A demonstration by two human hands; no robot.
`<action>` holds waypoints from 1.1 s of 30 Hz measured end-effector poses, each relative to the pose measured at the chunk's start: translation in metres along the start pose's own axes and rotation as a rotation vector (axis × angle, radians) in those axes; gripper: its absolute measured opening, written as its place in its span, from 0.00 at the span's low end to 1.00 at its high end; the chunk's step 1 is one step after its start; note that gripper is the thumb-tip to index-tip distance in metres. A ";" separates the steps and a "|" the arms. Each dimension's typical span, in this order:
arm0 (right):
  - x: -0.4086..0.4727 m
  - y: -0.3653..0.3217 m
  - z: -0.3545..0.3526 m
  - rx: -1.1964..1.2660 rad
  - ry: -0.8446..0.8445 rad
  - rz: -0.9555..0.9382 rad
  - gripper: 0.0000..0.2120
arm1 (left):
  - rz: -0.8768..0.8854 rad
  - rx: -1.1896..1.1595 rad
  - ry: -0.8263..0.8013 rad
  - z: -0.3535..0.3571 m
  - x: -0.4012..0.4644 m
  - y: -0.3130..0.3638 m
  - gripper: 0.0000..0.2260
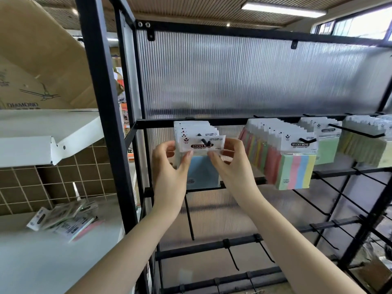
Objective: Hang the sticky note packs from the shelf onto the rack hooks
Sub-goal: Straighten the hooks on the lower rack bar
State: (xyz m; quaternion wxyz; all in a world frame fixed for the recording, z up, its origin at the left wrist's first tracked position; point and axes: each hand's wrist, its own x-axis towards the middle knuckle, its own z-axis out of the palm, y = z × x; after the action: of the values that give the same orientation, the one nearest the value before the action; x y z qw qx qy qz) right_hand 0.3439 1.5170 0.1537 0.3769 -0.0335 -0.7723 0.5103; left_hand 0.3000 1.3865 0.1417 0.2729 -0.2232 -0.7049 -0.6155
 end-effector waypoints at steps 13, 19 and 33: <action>0.023 0.020 0.010 -0.064 -0.050 0.106 0.21 | -0.002 0.095 0.023 0.012 0.015 -0.016 0.16; 0.016 0.019 0.004 -0.089 -0.066 0.170 0.25 | -0.066 0.090 0.004 0.008 0.005 -0.011 0.19; -0.074 0.062 -0.006 -0.363 -0.432 0.357 0.13 | -0.238 0.403 -0.450 -0.046 -0.095 -0.037 0.13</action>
State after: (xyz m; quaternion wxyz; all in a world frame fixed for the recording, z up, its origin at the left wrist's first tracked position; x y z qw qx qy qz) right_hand 0.3798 1.5192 0.0641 0.0972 -0.1258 -0.8946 0.4176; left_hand 0.3521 1.3379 0.0557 0.0752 -0.2113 -0.8764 -0.4262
